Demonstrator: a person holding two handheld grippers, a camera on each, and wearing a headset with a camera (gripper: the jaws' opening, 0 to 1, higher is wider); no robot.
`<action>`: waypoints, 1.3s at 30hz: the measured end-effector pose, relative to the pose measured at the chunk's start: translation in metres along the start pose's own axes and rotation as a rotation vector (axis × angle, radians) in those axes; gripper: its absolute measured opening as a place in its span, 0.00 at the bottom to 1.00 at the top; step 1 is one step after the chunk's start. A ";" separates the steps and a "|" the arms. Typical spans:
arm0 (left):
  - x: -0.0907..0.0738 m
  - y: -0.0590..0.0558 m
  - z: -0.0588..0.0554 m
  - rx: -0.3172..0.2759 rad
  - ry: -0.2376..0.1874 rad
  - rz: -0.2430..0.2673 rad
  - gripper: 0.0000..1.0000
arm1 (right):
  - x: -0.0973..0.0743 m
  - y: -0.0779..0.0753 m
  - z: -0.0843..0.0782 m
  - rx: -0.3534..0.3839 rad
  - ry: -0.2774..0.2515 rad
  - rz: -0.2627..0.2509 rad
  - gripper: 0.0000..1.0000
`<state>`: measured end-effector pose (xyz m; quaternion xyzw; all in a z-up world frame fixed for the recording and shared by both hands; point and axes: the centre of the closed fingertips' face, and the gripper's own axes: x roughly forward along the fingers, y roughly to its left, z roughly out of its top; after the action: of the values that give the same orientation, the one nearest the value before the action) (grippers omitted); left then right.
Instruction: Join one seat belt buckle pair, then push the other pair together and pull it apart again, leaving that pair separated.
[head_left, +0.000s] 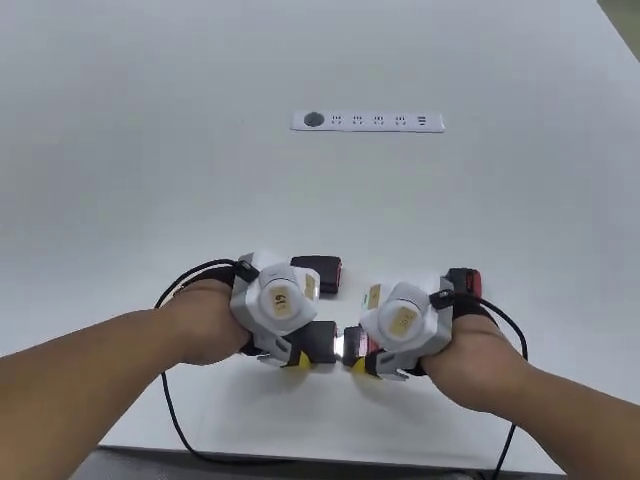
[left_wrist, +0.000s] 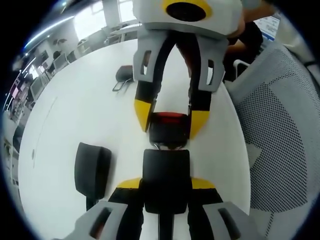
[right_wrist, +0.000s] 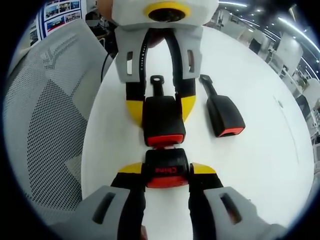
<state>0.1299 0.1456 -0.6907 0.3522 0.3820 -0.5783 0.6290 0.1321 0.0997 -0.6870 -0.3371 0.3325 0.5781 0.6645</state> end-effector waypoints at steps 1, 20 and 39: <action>0.000 0.000 0.000 0.002 0.001 -0.002 0.33 | 0.001 0.000 0.000 -0.014 0.005 0.002 0.31; -0.001 0.004 -0.004 0.015 0.001 -0.004 0.33 | 0.003 0.000 -0.004 -0.033 0.025 0.006 0.31; -0.002 0.003 -0.006 -0.002 0.019 0.003 0.33 | 0.003 0.000 -0.004 -0.017 0.013 -0.001 0.32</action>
<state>0.1328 0.1519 -0.6918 0.3576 0.3881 -0.5737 0.6263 0.1322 0.0983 -0.6920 -0.3467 0.3318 0.5783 0.6597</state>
